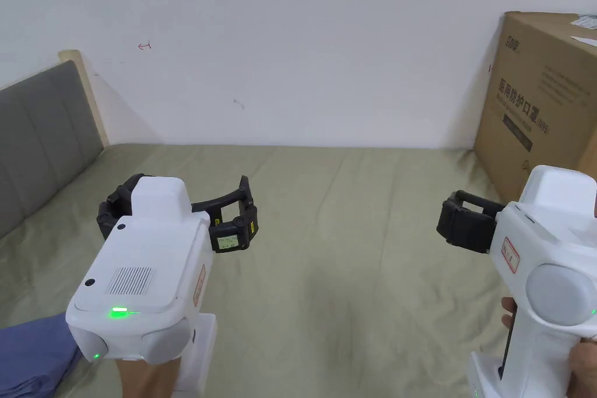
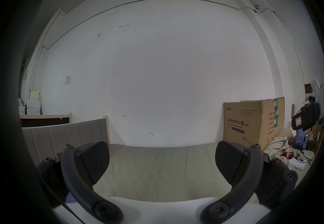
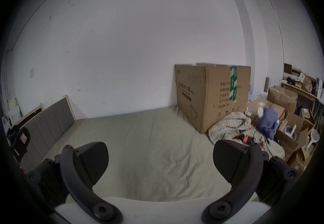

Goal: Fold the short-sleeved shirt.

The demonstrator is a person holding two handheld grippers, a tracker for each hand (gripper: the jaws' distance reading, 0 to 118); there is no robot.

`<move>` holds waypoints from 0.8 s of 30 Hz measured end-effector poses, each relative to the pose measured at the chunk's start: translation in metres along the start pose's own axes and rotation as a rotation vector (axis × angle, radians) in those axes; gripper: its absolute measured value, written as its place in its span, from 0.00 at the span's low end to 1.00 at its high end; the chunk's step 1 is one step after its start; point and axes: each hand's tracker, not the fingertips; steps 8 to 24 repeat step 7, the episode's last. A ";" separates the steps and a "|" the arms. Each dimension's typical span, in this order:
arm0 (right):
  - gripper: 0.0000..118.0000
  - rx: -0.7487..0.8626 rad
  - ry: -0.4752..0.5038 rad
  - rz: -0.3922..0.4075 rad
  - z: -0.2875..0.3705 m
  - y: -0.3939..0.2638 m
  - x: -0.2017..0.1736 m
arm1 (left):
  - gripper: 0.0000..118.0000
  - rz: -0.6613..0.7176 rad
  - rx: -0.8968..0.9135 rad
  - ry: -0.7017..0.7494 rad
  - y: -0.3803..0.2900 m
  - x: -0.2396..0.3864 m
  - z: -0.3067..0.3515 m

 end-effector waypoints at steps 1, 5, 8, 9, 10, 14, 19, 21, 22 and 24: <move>0.99 0.026 0.004 0.002 0.001 -0.002 0.000 | 1.00 0.001 0.001 0.001 0.000 0.000 0.000; 0.99 0.147 0.047 -0.043 0.008 -0.007 0.004 | 1.00 0.000 -0.002 0.000 0.000 0.000 0.000; 0.99 0.199 0.079 -0.058 0.011 -0.008 0.007 | 1.00 -0.004 -0.002 0.005 0.000 0.000 0.000; 0.99 0.199 0.079 -0.058 0.011 -0.008 0.007 | 1.00 -0.004 -0.002 0.005 0.000 0.000 0.000; 0.99 0.199 0.079 -0.058 0.011 -0.008 0.007 | 1.00 -0.004 -0.002 0.005 0.000 0.000 0.000; 0.99 0.199 0.079 -0.058 0.011 -0.008 0.007 | 1.00 -0.004 -0.002 0.005 0.000 0.000 0.000; 0.99 0.199 0.079 -0.058 0.011 -0.008 0.007 | 1.00 -0.004 -0.002 0.005 0.000 0.000 0.000; 0.99 0.199 0.079 -0.058 0.011 -0.008 0.007 | 1.00 -0.004 -0.002 0.005 0.000 0.000 0.000; 0.99 0.199 0.079 -0.058 0.011 -0.008 0.007 | 1.00 -0.004 -0.002 0.005 0.000 0.000 0.000; 0.99 0.199 0.079 -0.058 0.011 -0.008 0.007 | 1.00 -0.004 -0.002 0.005 0.000 0.000 0.000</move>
